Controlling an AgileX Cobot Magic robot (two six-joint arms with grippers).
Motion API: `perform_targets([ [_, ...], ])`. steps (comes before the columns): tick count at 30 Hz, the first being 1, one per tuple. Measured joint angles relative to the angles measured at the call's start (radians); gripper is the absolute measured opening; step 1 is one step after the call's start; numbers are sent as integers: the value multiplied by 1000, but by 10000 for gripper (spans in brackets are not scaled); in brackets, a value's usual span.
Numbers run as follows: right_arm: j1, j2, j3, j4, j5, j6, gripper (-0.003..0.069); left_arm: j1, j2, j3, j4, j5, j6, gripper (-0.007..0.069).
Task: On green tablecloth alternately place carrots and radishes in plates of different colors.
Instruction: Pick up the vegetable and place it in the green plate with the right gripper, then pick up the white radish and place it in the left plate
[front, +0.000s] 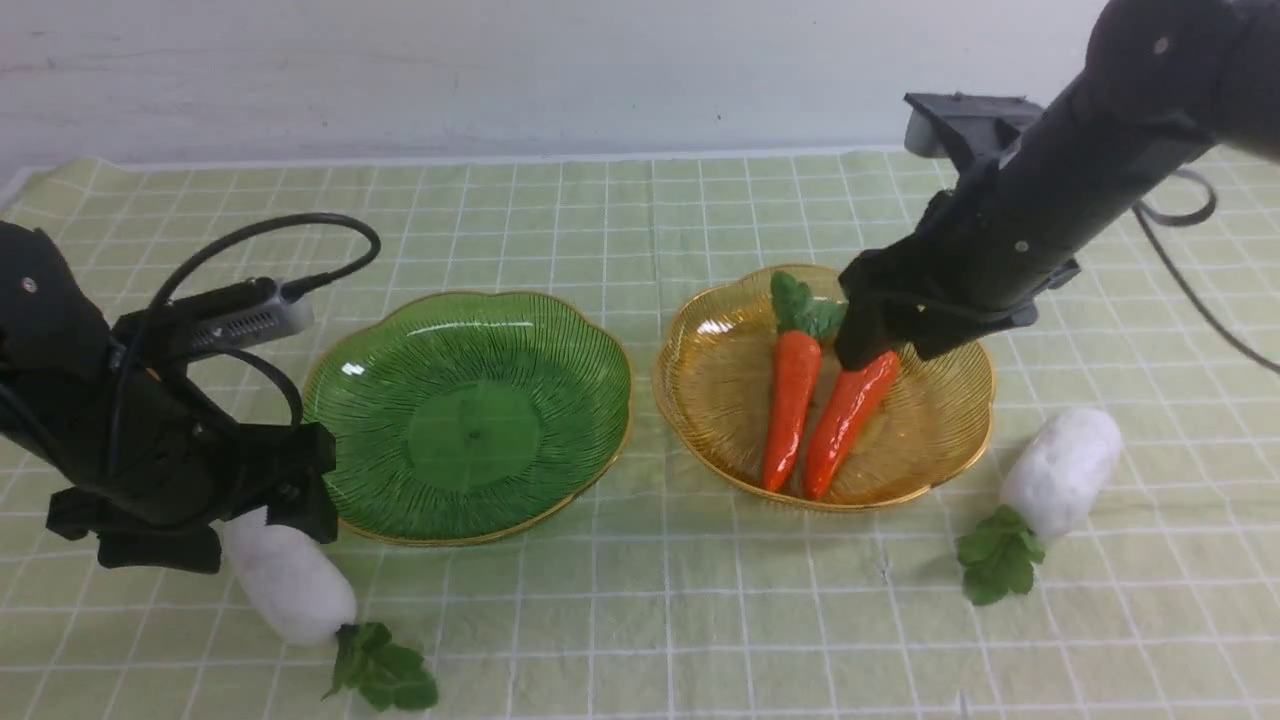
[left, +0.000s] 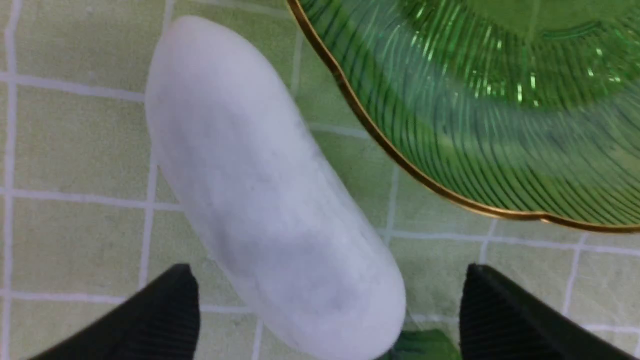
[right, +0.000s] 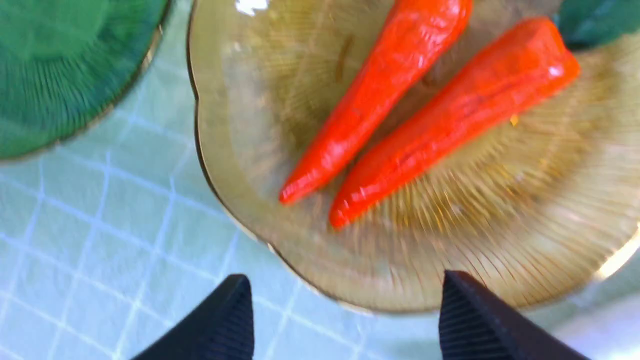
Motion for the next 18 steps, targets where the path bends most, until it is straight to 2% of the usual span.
perform_targets([
  [4, 0, -40, 0, -67, 36, 20, 446, 0, 55, 0, 2, -8, 0, 682],
  [10, -4, -61, -1, -104, 46, 57, 444, 0, 113, 0, 10, -8, 1, 659],
  [15, -5, -62, -1, -113, 61, 63, 443, 0, 155, 0, 55, -9, 1, 540],
  [16, -5, -62, -1, -119, 68, 63, 443, 0, 165, -2, 79, -4, 1, 451],
  [18, -5, -62, -1, -137, 72, 63, 443, 0, 166, -22, 133, 36, -1, 435],
])
